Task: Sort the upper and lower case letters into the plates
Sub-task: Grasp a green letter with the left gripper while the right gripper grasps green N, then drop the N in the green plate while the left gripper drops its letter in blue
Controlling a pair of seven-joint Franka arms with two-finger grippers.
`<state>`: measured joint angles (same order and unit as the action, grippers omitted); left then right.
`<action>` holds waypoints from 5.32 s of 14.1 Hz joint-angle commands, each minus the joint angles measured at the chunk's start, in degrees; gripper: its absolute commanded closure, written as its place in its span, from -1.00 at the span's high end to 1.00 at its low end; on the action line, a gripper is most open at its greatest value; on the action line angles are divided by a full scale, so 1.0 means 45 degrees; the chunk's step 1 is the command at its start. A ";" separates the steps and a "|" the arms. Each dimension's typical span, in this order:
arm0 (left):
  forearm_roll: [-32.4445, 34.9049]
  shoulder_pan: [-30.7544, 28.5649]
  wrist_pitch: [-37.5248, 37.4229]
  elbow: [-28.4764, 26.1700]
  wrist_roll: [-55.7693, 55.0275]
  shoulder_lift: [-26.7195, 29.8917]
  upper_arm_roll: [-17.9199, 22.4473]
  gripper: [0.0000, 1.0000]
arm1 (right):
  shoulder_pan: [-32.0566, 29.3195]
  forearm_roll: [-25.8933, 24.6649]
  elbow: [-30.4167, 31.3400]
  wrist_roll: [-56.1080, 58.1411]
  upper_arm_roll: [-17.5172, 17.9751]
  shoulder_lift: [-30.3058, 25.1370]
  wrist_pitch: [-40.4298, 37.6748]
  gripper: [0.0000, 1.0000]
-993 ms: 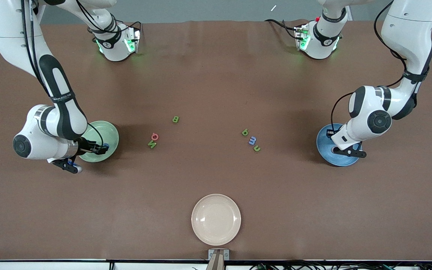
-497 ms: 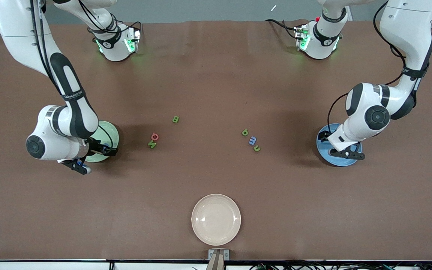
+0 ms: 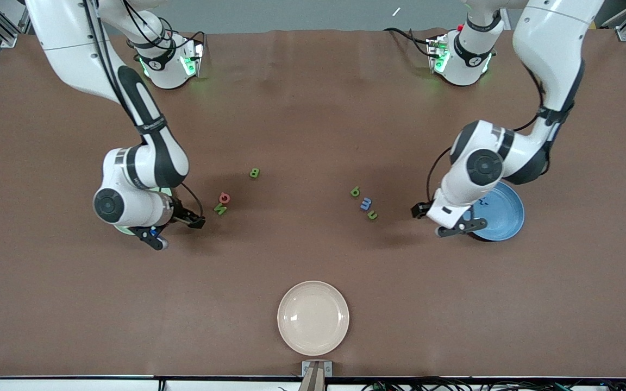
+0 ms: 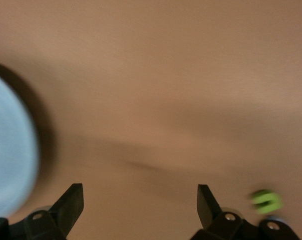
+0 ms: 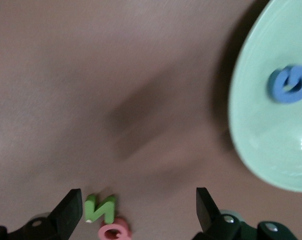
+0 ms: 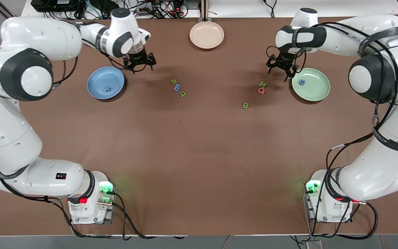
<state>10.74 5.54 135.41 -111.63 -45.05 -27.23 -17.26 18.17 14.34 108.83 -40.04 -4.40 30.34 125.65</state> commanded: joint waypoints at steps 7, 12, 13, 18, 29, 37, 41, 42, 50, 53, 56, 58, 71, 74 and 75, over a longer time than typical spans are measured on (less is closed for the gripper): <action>0.0173 0.1581 0.0299 0.2598 -0.6118 -0.2639 0.0046 1.00 | 0.1488 0.0075 0.1985 -0.1335 -0.0096 -0.0375 0.3070 1.00; 0.0192 0.2167 0.0750 0.2696 -0.6668 -0.2933 0.0065 0.99 | 0.1528 0.0114 0.2085 -0.1491 -0.0076 -0.0277 0.3504 0.93; 0.0192 0.2265 0.0750 0.2677 -0.6688 -0.2953 0.0065 0.97 | 0.1528 0.0114 0.2104 -0.1569 -0.0076 -0.0296 0.3717 0.84; 0.0192 0.2520 0.0750 0.2540 -0.6707 -0.2973 0.0085 0.70 | 0.1645 0.0114 0.2084 -0.1648 -0.0057 -0.0219 0.3837 0.20; 0.0192 0.2539 0.0730 0.2520 -0.6707 -0.3109 0.0085 0.13 | 0.0342 0.0075 0.1325 -0.0345 -0.0174 -0.1017 0.1248 -1.00; 0.0192 0.2618 0.0730 0.2442 -0.6688 -0.3129 0.0085 -0.54 | -0.3253 -0.0120 0.1166 0.5845 -0.0213 -0.1606 -0.0441 -0.98; 0.0212 0.2443 0.0633 0.2462 -0.6590 -0.2915 0.0085 -0.76 | -0.4194 -0.0179 0.1438 0.7646 -0.0213 -0.1256 -0.0053 -0.96; 0.0212 0.2384 0.0574 0.2462 -0.6494 -0.2682 0.0085 -0.78 | -0.4195 -0.0256 0.1730 0.7784 -0.0194 -0.1080 0.0472 -0.95; 0.0309 0.0434 -0.0265 0.1138 -0.2439 -0.0399 0.0026 -0.79 | -0.4195 -0.0296 0.2124 0.7824 -0.0194 -0.0570 0.0985 -0.81; 0.0310 -0.0582 -0.0266 -0.0170 -0.0173 0.0695 0.0007 -0.81 | -0.4195 -0.0277 0.2085 0.7824 -0.0194 -0.0472 0.0946 -0.12; 0.0310 -0.1851 -0.0247 -0.1557 0.2893 0.1634 -0.0013 -0.81 | -0.4253 -0.0277 0.2007 0.7805 -0.0194 -0.0453 0.0946 0.99; 0.0310 -0.2808 -0.0246 -0.2145 0.4670 0.1909 -0.0013 -0.81 | -0.4195 -0.0277 0.1929 0.7747 -0.0194 -0.0472 0.0810 1.00; 0.1598 -0.5918 0.0593 -0.2577 0.9367 0.0778 0.0026 -0.78 | -0.1697 -0.0277 -0.0983 0.1306 -0.0096 -0.3085 -0.5244 1.00; 0.1599 -0.5976 0.0768 -0.2597 0.9367 0.0602 0.0026 -0.78 | -0.1053 -0.0277 -0.0535 -0.0391 -0.0096 -0.3577 -0.5208 1.00; 0.1599 -0.5996 0.0885 -0.2597 0.9367 0.0544 0.0026 -0.78 | -0.0741 -0.0277 -0.0475 -0.0824 -0.0096 -0.3616 -0.5032 1.00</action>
<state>16.93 -20.98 137.97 -122.95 -3.44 -24.64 -16.72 12.95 13.57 103.57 -39.76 -4.48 15.38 101.21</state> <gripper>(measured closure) 0.727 0.000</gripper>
